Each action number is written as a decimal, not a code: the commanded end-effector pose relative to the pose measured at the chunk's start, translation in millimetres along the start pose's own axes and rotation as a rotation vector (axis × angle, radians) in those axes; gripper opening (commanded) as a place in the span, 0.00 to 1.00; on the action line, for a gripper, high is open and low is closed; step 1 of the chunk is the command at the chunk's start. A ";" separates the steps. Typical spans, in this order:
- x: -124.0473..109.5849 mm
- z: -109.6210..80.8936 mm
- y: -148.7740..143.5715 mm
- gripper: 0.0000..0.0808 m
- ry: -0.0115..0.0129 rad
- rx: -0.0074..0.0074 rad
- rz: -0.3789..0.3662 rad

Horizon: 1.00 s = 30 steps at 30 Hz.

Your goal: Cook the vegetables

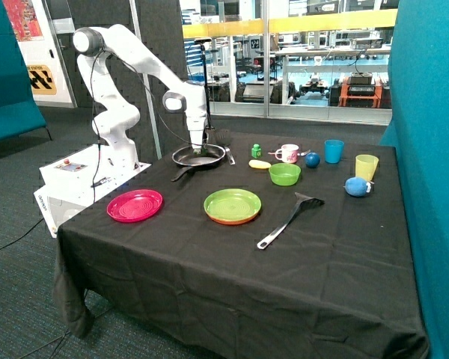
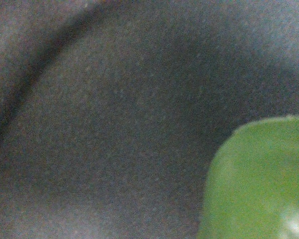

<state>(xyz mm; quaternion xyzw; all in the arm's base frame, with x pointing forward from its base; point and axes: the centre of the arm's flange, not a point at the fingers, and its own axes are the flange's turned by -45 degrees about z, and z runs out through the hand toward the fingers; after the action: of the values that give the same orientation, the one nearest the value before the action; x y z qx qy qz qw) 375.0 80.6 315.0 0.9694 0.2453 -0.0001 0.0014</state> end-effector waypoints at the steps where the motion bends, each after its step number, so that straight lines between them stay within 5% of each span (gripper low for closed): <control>1: -11.1 10.7 -6.8 0.00 0.0008 0.0026 0.027; 5: -12.5 11.6 -4.7 0.00 0.0008 0.0026 0.027; 10: -12.3 10.5 -1.4 0.43 0.0008 0.0026 0.023; 15: -13.8 11.7 -0.1 0.61 0.0008 0.0026 0.030; 22: -15.2 14.1 5.5 0.81 0.0008 0.0026 0.055; 30: -14.4 14.9 10.0 0.91 0.0007 0.0026 0.063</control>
<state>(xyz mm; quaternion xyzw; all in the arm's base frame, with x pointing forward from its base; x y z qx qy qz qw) 363.1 69.9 302.7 0.9750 0.2222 0.0020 -0.0004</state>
